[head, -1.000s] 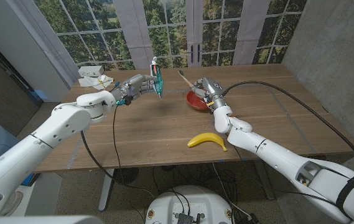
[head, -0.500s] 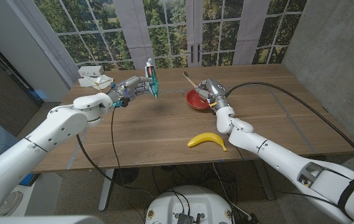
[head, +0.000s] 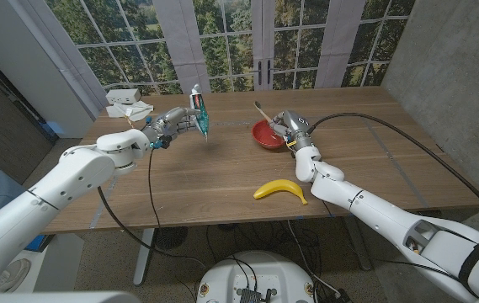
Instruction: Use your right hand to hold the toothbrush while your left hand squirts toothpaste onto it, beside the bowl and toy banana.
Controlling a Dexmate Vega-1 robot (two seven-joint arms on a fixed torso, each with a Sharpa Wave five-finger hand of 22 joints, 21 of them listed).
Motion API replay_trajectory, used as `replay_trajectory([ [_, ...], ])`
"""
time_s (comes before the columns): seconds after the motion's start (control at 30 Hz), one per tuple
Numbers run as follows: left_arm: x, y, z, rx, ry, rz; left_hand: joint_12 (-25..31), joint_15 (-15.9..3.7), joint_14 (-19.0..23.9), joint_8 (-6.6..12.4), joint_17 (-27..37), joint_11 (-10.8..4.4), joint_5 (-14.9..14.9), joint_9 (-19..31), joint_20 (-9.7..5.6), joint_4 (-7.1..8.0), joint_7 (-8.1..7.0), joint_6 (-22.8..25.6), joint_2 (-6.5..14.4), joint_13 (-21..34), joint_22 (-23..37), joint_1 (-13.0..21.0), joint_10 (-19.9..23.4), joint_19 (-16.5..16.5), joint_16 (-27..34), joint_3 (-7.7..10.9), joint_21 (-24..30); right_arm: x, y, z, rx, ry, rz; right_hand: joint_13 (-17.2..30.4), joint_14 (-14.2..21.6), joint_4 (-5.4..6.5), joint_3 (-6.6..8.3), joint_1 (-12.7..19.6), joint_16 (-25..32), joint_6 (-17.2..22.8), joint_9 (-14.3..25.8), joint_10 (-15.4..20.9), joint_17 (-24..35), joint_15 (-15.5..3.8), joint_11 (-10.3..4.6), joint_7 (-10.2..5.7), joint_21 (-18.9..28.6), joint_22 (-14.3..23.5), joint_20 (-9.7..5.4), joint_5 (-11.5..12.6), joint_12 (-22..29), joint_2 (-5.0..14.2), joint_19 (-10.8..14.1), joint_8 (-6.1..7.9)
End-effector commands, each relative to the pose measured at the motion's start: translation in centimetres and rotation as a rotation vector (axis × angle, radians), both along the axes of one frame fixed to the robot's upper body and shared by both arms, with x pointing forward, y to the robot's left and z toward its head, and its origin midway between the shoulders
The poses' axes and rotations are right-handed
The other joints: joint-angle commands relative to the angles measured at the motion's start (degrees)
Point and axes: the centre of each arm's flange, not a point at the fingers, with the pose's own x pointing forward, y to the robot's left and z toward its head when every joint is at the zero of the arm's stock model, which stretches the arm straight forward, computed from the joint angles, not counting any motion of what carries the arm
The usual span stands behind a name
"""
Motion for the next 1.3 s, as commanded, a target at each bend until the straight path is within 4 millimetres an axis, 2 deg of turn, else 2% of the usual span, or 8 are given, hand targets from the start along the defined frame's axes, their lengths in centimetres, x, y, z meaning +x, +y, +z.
replay_trajectory([
  [0.03, -0.4, 1.0, -0.7, -0.006, 0.026, 0.081, -0.1, -5.94, -0.6, 0.27, 0.0, -0.21, 0.2, 0.0, -0.07, 0.15, 0.0, -0.4, -0.3, 0.2, 0.0, 0.2, -0.5, -0.6, -0.4, -0.24, -0.2, 0.9, -0.9, -0.9, -0.023, 0.028, -0.054, -0.2, 0.4, -0.12, 0.58, 1.8, -0.2, 0.6, 0.2, 2.1, 0.3, -4.7, -1.16, -0.08, 0.5, 0.0, -4.47, 0.4, -0.3, 1.36, -0.4, 0.27],
  [0.77, -0.9, 1.6, -1.5, 0.012, 0.113, 0.18, -0.3, -4.19, -5.1, 0.26, -0.2, 0.61, 0.3, -0.8, 0.93, 0.12, 0.02, -3.3, -0.5, 0.2, -0.1, 0.7, -4.3, -3.6, -1.7, -1.11, -1.3, 1.0, -0.9, -1.5, -0.109, 0.037, -0.119, -0.5, 0.3, -0.19, 0.79, 1.8, -0.7, 0.6, 0.2, 1.9, 0.3, -4.72, -1.14, -0.24, 0.8, 0.0, -4.17, 0.4, -0.8, 1.19, -0.6, 0.17],
  [0.93, -0.9, 1.7, -1.7, 0.008, 0.141, 0.183, -0.3, -3.17, -6.5, 0.24, -0.4, 1.41, 0.4, -1.0, 1.41, 0.19, 0.08, -4.2, -0.7, 0.2, -0.2, 0.6, -5.4, -4.6, -2.3, -1.38, -1.7, 1.0, -0.7, -1.3, -0.126, 0.049, -0.124, -1.2, -0.4, -0.26, 0.86, 1.7, -1.4, 0.4, 0.2, 1.5, -0.2, -4.67, -0.92, -0.22, 0.9, 0.0, -3.8, 0.5, -1.4, 0.95, -0.7, 0.05],
  [1.1, -1.0, 1.8, -1.8, 0.007, 0.151, 0.19, -0.2, -2.97, -6.8, 0.3, -0.5, 1.39, 0.4, -1.1, 1.55, 0.31, 0.11, -4.5, -0.7, 0.2, -0.2, 0.5, -5.8, -4.9, -2.4, -1.48, -1.8, 1.1, -0.7, -0.9, -0.144, 0.088, -0.13, -2.0, -2.3, 0.07, 0.65, 0.5, -3.4, -1.7, 0.2, -0.2, -1.8, -4.24, -0.38, -0.41, 0.9, -0.1, -3.14, 1.0, -2.9, 0.37, -1.5, -0.86],
  [1.3, -1.0, 2.0, -2.0, 0.012, 0.158, 0.187, -0.2, -2.51, -7.5, 0.28, -0.7, 1.64, 0.4, -1.2, 1.7, 0.3, 0.3, -5.1, -0.8, 0.2, -0.2, 0.5, -6.5, -5.5, -2.7, -1.68, -2.1, 1.2, -0.6, -0.7, -0.156, 0.105, -0.129, -3.3, -4.9, 0.58, -0.26, -1.7, -5.7, -5.3, 0.1, -4.3, -4.3, -3.82, 0.28, -0.67, 0.9, -0.1, -2.18, 1.6, -6.0, -0.45, -2.4, -2.29],
])
